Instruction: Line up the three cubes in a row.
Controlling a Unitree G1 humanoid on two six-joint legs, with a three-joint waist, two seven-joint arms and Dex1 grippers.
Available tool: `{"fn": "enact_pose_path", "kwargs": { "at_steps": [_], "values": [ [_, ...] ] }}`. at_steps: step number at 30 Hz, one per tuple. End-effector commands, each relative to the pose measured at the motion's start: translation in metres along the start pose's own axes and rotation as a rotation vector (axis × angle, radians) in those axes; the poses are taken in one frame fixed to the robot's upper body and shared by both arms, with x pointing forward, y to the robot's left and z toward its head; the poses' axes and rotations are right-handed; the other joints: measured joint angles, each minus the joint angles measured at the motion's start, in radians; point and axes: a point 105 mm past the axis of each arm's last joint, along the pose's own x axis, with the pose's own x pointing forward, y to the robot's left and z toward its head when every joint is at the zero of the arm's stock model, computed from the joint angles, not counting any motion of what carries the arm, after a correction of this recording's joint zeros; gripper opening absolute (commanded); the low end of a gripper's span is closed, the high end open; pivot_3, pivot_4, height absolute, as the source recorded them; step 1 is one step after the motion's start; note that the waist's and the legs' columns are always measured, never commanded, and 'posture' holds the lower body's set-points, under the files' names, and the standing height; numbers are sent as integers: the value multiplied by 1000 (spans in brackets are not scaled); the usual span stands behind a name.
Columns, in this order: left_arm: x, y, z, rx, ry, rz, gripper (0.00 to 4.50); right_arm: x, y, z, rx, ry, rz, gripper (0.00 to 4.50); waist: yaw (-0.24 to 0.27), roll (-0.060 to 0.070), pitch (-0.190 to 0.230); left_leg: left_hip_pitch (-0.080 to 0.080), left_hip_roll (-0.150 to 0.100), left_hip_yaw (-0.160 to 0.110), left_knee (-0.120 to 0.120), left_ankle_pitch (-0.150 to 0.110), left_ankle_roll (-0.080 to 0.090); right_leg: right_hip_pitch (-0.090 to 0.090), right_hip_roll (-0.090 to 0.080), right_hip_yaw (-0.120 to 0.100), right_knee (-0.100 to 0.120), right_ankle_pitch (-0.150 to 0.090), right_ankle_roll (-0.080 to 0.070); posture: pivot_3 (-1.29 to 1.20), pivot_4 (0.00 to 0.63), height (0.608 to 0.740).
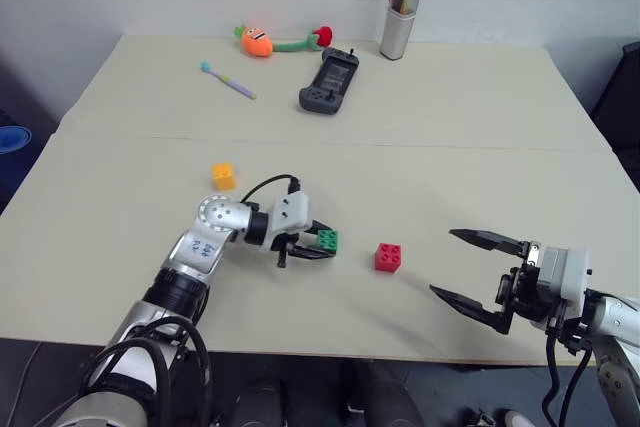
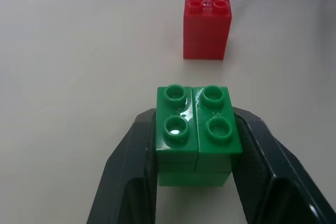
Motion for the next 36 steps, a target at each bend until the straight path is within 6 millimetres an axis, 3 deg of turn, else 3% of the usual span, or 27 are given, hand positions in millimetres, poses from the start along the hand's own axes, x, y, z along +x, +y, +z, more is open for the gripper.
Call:
{"fn": "enact_pose_path", "kwargs": {
  "at_steps": [1, 5, 13, 18, 20, 23, 27, 31, 35, 36],
  "values": [
    [2, -7, -3, -5, 36, -49, 1481, -3, 0, 11, -37, -10, -17, 4500, 1, 0, 0, 0, 0, 0, 0, 0, 0, 0, 0, 0, 0, 0, 0, 0, 150, 740],
    [4, -18, -2, -20, 27, -85, 1481, -4, 1, 9, -33, -5, -27, 4500, 2, 0, 0, 0, 0, 0, 0, 0, 0, 0, -1, 0, 0, 0, 0, 0, 150, 740],
    [7, -17, -12, 8, 49, -44, 1481, -1, 1, 7, -25, -11, -29, 4500, 4, 0, 0, 0, 0, -1, 1, 0, 0, 1, -1, 0, 0, 0, 0, 0, 150, 740],
    [-5, -8, -2, 94, 5, 37, 3041, 1, 2, 7, -13, -23, -16, 4500, 2, 0, 0, 0, 0, -1, 1, 0, 1, 1, -1, 0, 0, 0, 0, 0, 150, 740],
    [-22, -2, 6, 121, -47, 128, 3607, 3, 2, 8, -1, -35, -15, 4500, 0, 0, 0, 0, 0, -1, 1, 0, 1, 1, -1, 0, 0, 0, 0, 0, 150, 740],
    [-56, -5, 7, 69, -100, 225, 3607, 5, 2, 6, 7, -38, -4, 4500, -2, 0, 0, 0, 1, -1, 1, 0, 1, 0, -1, 0, 1, 0, 0, 0, 150, 740],
    [-106, -32, -19, -17, -62, 325, 3607, 10, 2, 3, 15, -53, 11, 4500, -24, 1, 0, 1, 3, -1, 0, 0, 0, 0, -1, 0, 1, 0, -1, 0, 150, 740],
    [-159, -52, -49, -136, -84, 654, 3607, 17, -1, -1, 17, -78, 23, 4500, -22, 1, 0, 2, 3, -1, 0, -3, 5, 1, -2, 0, 1, -1, -1, 0, 150, 740],
    [-199, -79, -73, -297, -88, 916, 3607, 23, -2, -3, 15, -98, 28, 4500, -19, 1, 0, 1, 3, -2, 0, -4, 6, 1, -3, 0, 0, -1, -1, 0, 150, 740],
    [-214, -84, -79, -334, -101, 1022, 3958, 24, -2, -3, 10, -109, 29, 4500, -18, 1, 0, 1, 2, -2, 0, -4, 6, 1, -3, -1, 0, -1, -1, 0, 150, 740]
  ]
}}
